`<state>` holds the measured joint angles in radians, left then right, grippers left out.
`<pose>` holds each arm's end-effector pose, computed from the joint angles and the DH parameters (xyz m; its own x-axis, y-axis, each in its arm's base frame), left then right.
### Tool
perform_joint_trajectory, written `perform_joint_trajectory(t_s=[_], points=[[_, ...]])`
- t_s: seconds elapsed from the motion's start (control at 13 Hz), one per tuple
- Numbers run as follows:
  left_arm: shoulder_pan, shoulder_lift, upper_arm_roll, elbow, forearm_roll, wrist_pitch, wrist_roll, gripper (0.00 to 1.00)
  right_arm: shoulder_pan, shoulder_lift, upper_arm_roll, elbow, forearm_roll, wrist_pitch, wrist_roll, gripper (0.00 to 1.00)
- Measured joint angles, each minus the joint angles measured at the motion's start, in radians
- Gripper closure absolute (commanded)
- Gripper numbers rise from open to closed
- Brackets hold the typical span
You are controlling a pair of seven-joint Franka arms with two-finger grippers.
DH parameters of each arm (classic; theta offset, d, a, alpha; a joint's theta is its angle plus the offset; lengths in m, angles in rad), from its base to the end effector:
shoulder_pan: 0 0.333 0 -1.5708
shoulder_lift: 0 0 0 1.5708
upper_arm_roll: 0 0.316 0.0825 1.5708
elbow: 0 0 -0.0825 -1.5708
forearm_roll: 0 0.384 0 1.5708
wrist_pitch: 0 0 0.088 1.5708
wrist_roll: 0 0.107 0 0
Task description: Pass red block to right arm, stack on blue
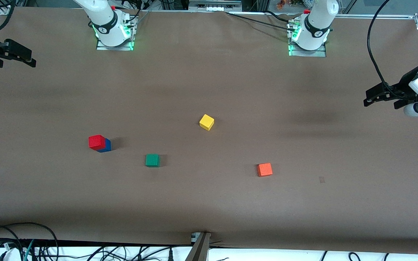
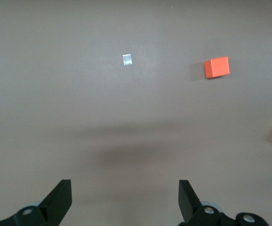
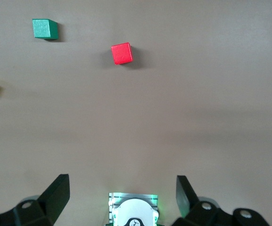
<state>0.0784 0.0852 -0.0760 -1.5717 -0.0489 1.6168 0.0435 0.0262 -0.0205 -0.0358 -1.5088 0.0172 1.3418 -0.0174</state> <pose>0.5824 -0.0019 0.5799 0.9985 -0.0388 -0.0375 -0.0366 -0.9977 0.0568 0.5233 -0.0031 0.6458 0.9893 0.0119 -0.1456 0.0090 -0.9998 -0.0204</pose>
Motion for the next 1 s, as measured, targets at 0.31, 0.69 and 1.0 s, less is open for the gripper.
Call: perform_joint_trajectory(t_s=[0.31,0.69,1.0], points=[[0.0,0.0,-0.001,0.0,0.0,0.0,0.0,0.0,-0.002,0.011,0.0,-0.009,0.0,-0.001,0.0,0.0],[0.0,0.0,-0.002,0.0,0.0,0.0,0.0,0.0,-0.002,0.013,0.0,-0.008,0.0,-0.001,0.0,0.0],[0.0,0.0,-0.002,0.0,0.0,0.0,0.0,0.0,-0.002,0.013,0.001,-0.008,0.0,-0.001,0.0,0.0]])
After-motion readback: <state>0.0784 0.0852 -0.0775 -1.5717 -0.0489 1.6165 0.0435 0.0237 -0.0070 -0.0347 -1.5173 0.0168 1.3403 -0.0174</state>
